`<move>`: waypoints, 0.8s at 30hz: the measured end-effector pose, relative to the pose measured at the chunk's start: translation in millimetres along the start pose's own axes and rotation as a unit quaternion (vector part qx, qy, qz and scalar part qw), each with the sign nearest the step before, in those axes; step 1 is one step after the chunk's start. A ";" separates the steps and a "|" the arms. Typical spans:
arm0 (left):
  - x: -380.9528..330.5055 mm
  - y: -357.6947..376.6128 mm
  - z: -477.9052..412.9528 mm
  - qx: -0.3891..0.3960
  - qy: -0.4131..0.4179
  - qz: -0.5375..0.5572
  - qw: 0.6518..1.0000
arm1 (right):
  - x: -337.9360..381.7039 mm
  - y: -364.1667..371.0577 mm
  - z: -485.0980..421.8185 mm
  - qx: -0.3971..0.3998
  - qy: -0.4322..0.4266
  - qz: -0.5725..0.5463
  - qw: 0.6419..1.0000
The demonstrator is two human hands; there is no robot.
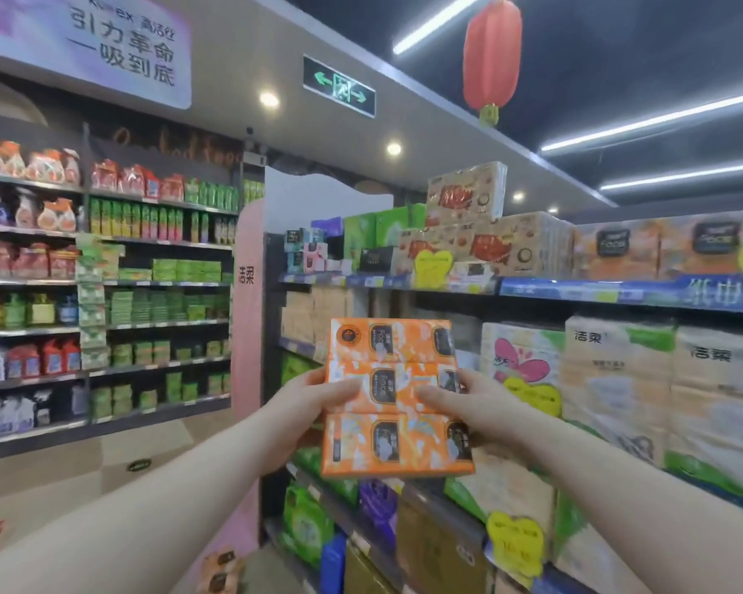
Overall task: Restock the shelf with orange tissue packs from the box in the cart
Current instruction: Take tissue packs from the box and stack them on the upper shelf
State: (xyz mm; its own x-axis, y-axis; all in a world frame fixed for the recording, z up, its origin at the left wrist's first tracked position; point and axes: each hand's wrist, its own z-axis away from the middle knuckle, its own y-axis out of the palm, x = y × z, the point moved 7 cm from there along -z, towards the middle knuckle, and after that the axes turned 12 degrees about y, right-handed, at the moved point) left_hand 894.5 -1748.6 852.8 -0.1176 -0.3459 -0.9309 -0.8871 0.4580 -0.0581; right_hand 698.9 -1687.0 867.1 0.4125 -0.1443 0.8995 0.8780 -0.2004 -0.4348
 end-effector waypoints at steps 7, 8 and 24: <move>6.3 20.5 -125.1 0.098 0.025 -0.011 0.995 | 22.4 -60.2 -67.7 -0.114 0.021 0.070 0.991; 5.2 26.6 -143.7 0.115 0.034 -0.008 0.993 | 25.7 -71.8 -75.3 -0.136 0.025 0.074 0.988; -53.6 174.5 -369.6 0.326 0.210 0.107 0.915 | 70.3 -231.6 -113.3 -0.439 0.069 0.087 0.892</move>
State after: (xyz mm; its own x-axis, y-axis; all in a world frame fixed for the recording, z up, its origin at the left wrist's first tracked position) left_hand 581.0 -1952.8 1025.9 -0.5407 -0.4128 -0.7329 -0.3840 0.8964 -0.2215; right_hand 497.0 -1760.5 1026.0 0.4364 -0.3527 0.8277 0.2504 -0.8360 -0.4882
